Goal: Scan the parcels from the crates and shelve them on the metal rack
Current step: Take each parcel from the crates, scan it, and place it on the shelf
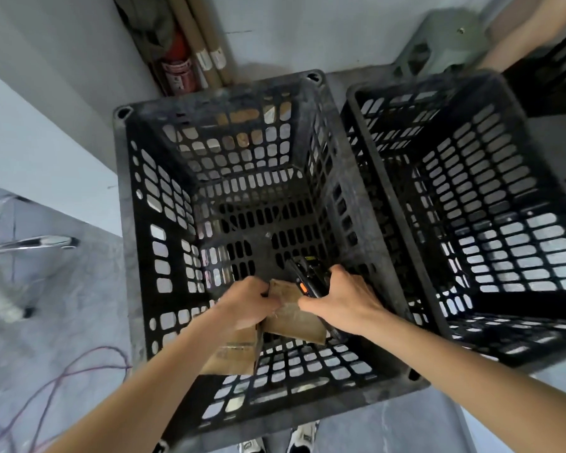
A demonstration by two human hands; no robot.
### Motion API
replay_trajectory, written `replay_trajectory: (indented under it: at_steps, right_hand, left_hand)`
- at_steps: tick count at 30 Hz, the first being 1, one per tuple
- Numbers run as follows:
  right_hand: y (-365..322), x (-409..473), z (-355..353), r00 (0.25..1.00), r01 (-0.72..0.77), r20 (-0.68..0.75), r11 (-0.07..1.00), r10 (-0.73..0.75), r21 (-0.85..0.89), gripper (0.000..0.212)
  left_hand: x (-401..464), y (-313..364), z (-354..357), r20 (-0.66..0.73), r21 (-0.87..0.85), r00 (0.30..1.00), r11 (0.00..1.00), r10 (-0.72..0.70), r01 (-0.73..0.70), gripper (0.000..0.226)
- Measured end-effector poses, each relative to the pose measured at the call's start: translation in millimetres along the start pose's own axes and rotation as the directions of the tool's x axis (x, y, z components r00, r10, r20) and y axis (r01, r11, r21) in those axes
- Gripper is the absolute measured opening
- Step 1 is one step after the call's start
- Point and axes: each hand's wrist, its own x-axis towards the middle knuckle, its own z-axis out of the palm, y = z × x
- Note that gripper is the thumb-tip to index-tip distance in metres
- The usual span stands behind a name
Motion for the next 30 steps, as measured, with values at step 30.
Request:
replay_trajectory:
  at_steps: [30]
  right_hand:
    - [-39.7, -168.1, -109.7, 0.748, 0.593, -0.542, 0.754, -0.383, 0.284, 0.064]
  left_hand:
    - [-210.8, 57.0, -91.3, -0.488, -0.605, 0.847, 0.619, 0.21, -0.502, 0.052]
